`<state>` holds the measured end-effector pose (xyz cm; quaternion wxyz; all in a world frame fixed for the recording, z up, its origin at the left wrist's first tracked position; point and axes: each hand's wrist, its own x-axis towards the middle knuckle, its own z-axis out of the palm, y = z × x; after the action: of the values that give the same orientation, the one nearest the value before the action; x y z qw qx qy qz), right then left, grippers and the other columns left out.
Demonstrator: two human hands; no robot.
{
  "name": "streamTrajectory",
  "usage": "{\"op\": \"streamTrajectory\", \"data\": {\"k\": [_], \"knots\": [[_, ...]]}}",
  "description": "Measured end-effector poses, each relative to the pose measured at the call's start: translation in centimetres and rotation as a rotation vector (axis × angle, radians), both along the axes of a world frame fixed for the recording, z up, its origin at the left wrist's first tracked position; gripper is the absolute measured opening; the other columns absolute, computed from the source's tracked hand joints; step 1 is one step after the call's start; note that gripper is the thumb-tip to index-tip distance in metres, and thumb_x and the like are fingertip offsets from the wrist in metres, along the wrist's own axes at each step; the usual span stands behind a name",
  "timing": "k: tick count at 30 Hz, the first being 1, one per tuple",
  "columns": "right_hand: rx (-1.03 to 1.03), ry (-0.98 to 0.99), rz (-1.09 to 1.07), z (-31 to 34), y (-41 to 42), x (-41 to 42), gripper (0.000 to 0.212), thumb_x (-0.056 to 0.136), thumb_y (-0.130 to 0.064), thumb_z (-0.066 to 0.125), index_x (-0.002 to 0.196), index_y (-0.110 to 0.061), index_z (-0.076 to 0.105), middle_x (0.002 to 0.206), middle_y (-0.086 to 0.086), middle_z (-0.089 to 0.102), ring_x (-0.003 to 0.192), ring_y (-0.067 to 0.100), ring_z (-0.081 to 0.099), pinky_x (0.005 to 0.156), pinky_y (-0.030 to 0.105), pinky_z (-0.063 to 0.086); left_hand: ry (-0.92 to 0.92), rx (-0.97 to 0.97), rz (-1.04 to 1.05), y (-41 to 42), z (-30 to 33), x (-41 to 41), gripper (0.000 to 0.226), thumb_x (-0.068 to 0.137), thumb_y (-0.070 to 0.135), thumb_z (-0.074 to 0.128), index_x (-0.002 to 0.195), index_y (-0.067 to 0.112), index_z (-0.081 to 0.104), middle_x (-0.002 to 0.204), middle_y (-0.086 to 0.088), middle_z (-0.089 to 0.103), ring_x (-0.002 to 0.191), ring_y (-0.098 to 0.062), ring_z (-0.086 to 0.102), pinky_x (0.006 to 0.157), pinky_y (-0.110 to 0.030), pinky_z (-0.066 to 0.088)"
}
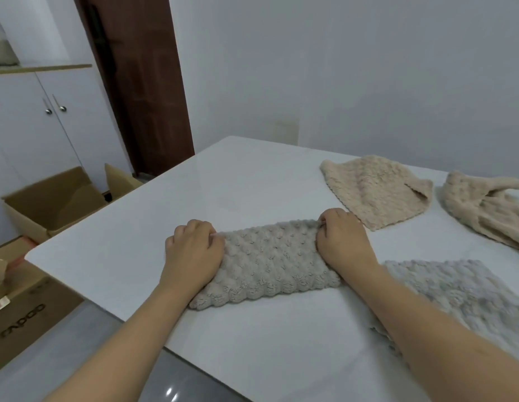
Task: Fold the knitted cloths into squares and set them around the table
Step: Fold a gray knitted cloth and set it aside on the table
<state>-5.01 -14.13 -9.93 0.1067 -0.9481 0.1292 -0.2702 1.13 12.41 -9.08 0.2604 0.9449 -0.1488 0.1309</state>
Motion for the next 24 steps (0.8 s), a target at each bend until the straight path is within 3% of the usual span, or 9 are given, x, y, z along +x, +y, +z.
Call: {"op": "streamTrajectory", "data": {"k": [6,11,15,19,21,24], "knots": [[0.087,0.051,0.056,0.5,-0.2,0.1,0.016,0.09,-0.02,0.046,0.102,-0.018,0.056,0.097,0.001,0.058,0.092,0.025,0.053,0.083,0.041,0.043,0.081,-0.225,0.009,0.5,0.4,0.2,0.017,0.098,0.032,0.05,0.087,0.021,0.057,0.098,0.005,0.056,0.096,-0.02,0.051,0.091,-0.04,0.038],[0.116,0.179,-0.032,0.6,-0.6,0.5,0.029,0.092,-0.024,0.045,0.118,-0.02,0.059,0.116,0.007,0.051,0.112,0.03,0.045,0.097,0.044,0.038,0.116,-0.435,-0.026,0.8,0.4,0.1,0.004,0.096,0.021,0.057,0.094,0.019,0.06,0.1,0.005,0.062,0.093,-0.011,0.057,0.076,-0.027,0.041],[0.296,0.166,0.018,1.2,-0.8,0.5,0.02,0.092,-0.03,0.047,0.103,-0.016,0.056,0.11,0.005,0.05,0.103,0.027,0.048,0.089,0.042,0.041,0.095,-0.231,-0.027,0.4,-0.1,0.8,0.021,0.101,0.02,0.047,0.108,0.017,0.066,0.107,0.001,0.057,0.099,-0.016,0.056,0.09,-0.031,0.04],[0.555,0.249,0.138,2.8,-1.4,0.1,0.023,0.096,-0.039,0.046,0.089,-0.018,0.052,0.083,-0.002,0.057,0.081,0.021,0.052,0.074,0.037,0.041,0.106,-0.015,0.013,-0.3,-0.4,1.0,0.029,0.105,0.03,0.031,0.096,0.019,0.056,0.1,0.0,0.059,0.094,-0.023,0.056,0.088,-0.039,0.038],[0.656,0.356,0.175,4.0,-1.9,0.2,0.025,0.099,-0.038,0.046,0.09,-0.016,0.054,0.075,-0.002,0.052,0.067,0.017,0.047,0.06,0.03,0.036,0.09,0.003,0.03,-0.4,-0.3,1.0,0.029,0.105,0.033,0.03,0.095,0.019,0.053,0.097,0.003,0.058,0.09,-0.021,0.053,0.084,-0.036,0.032],[0.743,0.491,0.157,5.6,-3.4,1.2,0.028,0.099,-0.033,0.049,0.079,-0.014,0.05,0.068,0.001,0.046,0.057,0.016,0.039,0.054,0.028,0.032,0.085,-0.036,0.047,-0.2,-0.4,1.1,0.026,0.104,0.029,0.033,0.097,0.019,0.056,0.098,0.005,0.06,0.09,-0.019,0.052,0.086,-0.036,0.032]]}}
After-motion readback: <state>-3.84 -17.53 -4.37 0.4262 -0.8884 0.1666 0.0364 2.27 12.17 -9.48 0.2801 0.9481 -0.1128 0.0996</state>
